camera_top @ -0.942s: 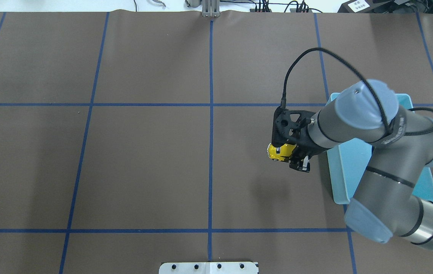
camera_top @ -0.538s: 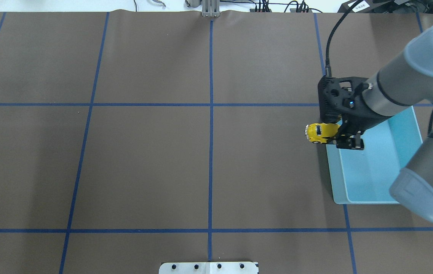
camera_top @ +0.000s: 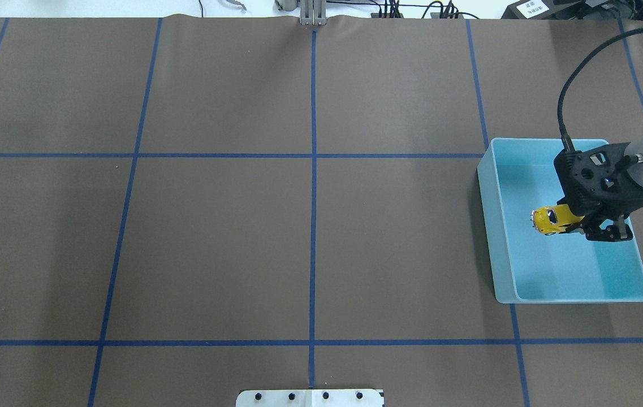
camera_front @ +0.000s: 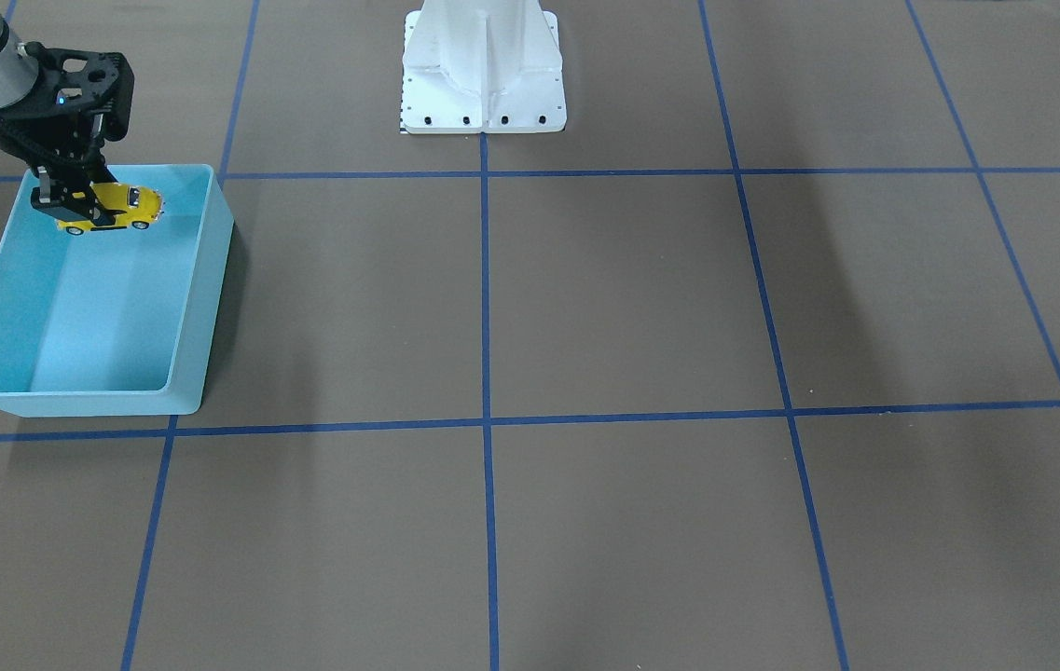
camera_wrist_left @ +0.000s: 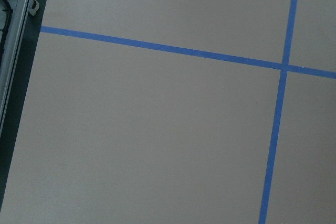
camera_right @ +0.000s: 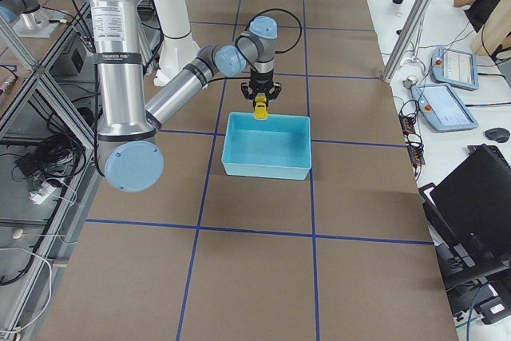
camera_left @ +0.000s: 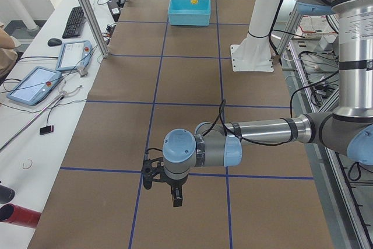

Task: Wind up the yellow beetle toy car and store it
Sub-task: 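Lift the car with the right gripper and carry it into the blue bin, then lower the car onto the bin floor and open the right gripper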

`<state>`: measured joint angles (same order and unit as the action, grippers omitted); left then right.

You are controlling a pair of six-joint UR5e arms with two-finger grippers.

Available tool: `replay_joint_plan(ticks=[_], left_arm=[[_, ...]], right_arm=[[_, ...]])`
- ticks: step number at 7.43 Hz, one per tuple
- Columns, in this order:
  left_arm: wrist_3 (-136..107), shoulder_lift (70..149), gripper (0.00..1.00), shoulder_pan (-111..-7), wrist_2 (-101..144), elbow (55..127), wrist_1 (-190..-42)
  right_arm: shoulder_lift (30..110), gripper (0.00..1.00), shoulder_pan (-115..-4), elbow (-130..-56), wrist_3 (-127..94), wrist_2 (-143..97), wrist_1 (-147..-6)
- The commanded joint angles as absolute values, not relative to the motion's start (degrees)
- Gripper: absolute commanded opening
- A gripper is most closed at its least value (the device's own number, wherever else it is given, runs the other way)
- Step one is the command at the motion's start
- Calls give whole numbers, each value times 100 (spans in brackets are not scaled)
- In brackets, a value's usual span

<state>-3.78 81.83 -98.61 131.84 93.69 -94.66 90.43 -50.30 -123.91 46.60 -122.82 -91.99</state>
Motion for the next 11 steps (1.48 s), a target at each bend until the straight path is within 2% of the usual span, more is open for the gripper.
replay_joint_plan(ticks=[1,4,8,9,10,11], left_arm=[[-378,8183,100,-9861,13184,9369,-9466],[-378,8183,100,-9861,13184,9378,-9457],[-387,8191,100,-9853,13184,9378,-9457],[-378,8183,100,-9853,13184,9378,-9457],[-378,8183,100,-9853,13184,9378,-9457],[-378,8183,100,-9853,13175,9369,-9466]], right_arm=[[9220,0,-5027,-11649,4589,-12296,-8221],[9220,0,-4966,-10988,4307,-12305,-7542],[9211,0,-4685,-10723,4298,-12305,-7532],[9202,57,-4658,-10644,4280,-12305,-7532],[9202,96,-4658,-10670,4176,-12313,-7532],[9193,100,-4658,-10722,4166,-12340,-7532]])
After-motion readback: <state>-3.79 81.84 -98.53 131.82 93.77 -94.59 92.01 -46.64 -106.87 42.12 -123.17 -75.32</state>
